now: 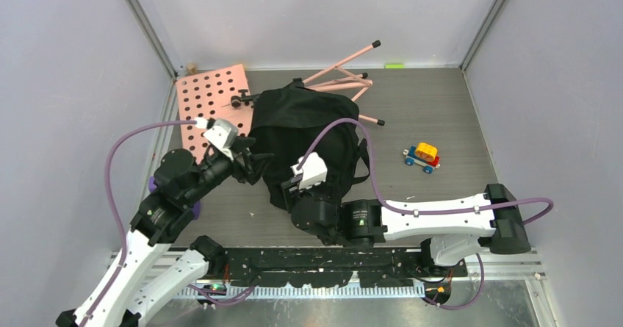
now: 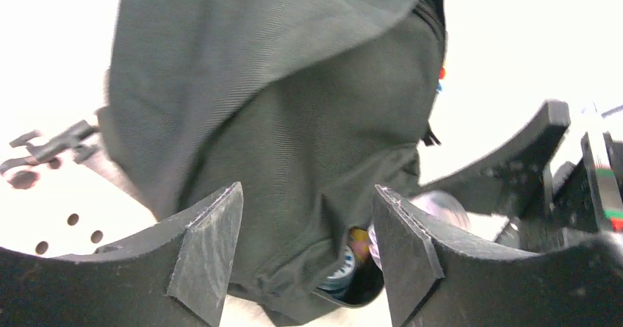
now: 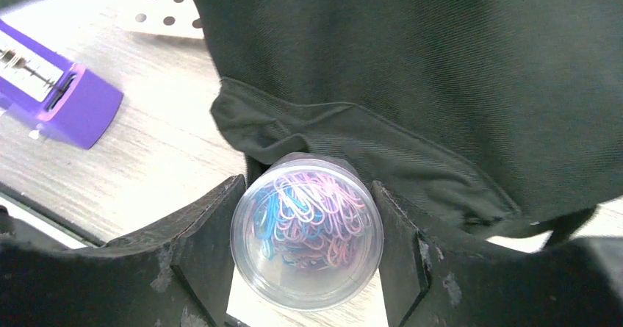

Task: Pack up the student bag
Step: Place the stationery in the student bag.

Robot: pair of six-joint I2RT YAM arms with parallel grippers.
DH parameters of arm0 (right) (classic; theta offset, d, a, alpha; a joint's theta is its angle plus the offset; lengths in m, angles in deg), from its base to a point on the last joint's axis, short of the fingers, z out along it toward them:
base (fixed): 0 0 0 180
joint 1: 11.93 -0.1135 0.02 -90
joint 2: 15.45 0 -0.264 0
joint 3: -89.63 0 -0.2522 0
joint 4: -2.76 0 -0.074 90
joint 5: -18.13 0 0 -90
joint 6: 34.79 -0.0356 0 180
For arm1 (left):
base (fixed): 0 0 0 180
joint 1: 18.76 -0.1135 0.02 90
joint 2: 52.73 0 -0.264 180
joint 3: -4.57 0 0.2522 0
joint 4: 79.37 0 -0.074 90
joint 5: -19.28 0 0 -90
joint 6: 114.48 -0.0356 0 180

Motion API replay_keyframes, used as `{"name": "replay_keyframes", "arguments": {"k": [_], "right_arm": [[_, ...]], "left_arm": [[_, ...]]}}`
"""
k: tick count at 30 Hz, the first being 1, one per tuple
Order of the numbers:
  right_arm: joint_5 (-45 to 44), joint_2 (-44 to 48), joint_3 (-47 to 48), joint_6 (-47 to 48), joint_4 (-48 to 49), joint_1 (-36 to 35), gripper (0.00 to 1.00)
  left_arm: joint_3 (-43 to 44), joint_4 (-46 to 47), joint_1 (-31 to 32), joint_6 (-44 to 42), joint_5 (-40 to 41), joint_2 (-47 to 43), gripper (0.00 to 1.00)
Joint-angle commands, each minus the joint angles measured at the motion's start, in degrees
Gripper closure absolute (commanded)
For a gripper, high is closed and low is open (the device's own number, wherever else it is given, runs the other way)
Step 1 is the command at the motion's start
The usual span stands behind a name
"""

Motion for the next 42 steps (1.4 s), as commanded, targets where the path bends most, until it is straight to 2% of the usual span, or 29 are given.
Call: {"name": "replay_keyframes", "arguments": {"k": [1, 5, 14, 22, 28, 37, 42], "right_arm": [[4.78, -1.11, 0.82, -1.50, 7.23, -0.14, 0.80], [6.04, -3.48, 0.43, -5.24, 5.56, -0.23, 0.80], [-1.61, -8.80, -1.43, -3.50, 6.37, -0.14, 0.83], [-5.34, -8.23, -2.87, 1.28, 9.18, 1.00, 0.84], [-5.49, -4.59, -5.26, 4.35, 15.04, 1.31, 0.84], [-0.65, -9.74, -3.29, 11.67, 21.74, 3.92, 0.84], [0.97, -12.13, -1.76, 9.13, 18.63, 5.15, 0.84]], "left_arm": [[-0.50, 2.41, -2.31, -0.08, 11.57, -2.66, 0.33], [-1.08, 2.22, -3.40, 0.77, 18.04, -4.14, 0.32], [-0.85, 1.61, -4.52, 0.63, 18.91, -2.69, 0.30], [-1.14, 1.87, -5.02, 0.97, 18.23, -1.83, 0.30], [-0.94, 1.63, -5.20, 1.15, 17.59, -1.31, 0.30], [-1.05, 1.70, -5.46, 1.32, 17.18, -1.11, 0.30], [-0.96, 1.52, -5.46, 1.41, 17.06, -0.95, 0.29]]}}
